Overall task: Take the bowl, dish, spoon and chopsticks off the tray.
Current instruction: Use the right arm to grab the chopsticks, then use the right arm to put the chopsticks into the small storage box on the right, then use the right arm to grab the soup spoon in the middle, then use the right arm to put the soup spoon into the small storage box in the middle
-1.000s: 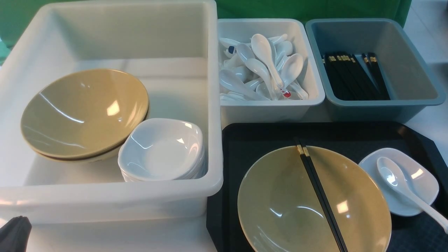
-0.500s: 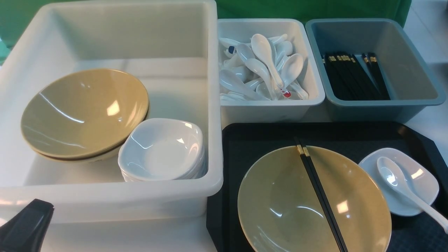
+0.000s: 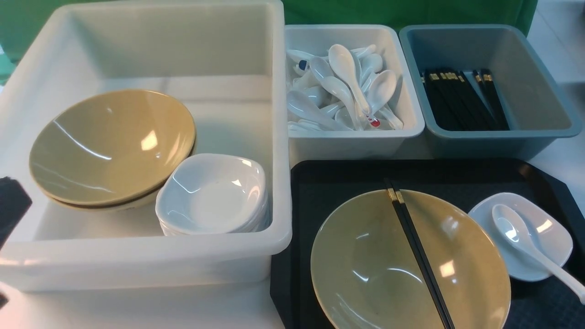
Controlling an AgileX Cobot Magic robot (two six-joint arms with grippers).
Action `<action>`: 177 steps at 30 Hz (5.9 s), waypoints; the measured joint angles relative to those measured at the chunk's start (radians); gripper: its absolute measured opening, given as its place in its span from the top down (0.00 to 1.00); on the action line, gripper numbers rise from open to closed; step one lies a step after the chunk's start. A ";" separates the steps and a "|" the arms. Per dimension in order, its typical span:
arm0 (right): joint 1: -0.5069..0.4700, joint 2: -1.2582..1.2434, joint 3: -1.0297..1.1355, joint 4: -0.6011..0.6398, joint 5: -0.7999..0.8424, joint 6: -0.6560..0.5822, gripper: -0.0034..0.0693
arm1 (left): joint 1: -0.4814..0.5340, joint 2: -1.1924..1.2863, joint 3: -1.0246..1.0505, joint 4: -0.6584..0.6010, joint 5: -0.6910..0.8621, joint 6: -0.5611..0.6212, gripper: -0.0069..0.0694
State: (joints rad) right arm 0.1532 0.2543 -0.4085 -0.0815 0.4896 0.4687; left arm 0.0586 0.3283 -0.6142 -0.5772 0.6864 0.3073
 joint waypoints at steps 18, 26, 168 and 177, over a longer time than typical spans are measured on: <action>0.384 0.837 -0.653 0.021 0.750 -0.469 0.90 | -0.717 0.780 -0.469 0.408 0.412 0.026 0.93; 0.542 1.049 -0.727 0.012 0.682 -0.324 0.62 | -0.858 0.875 -0.478 0.408 0.365 0.026 0.93; 0.138 1.679 -1.351 0.242 0.039 -0.508 0.61 | -0.859 0.720 -0.347 0.478 0.186 -0.178 0.93; 0.143 1.961 -1.736 0.274 0.360 -0.493 0.31 | -0.859 0.714 -0.342 0.463 0.193 -0.220 0.93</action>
State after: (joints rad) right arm 0.2966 2.2152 -2.1447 0.1928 0.8496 -0.0245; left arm -0.8003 1.0419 -0.9563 -0.1144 0.8795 0.0874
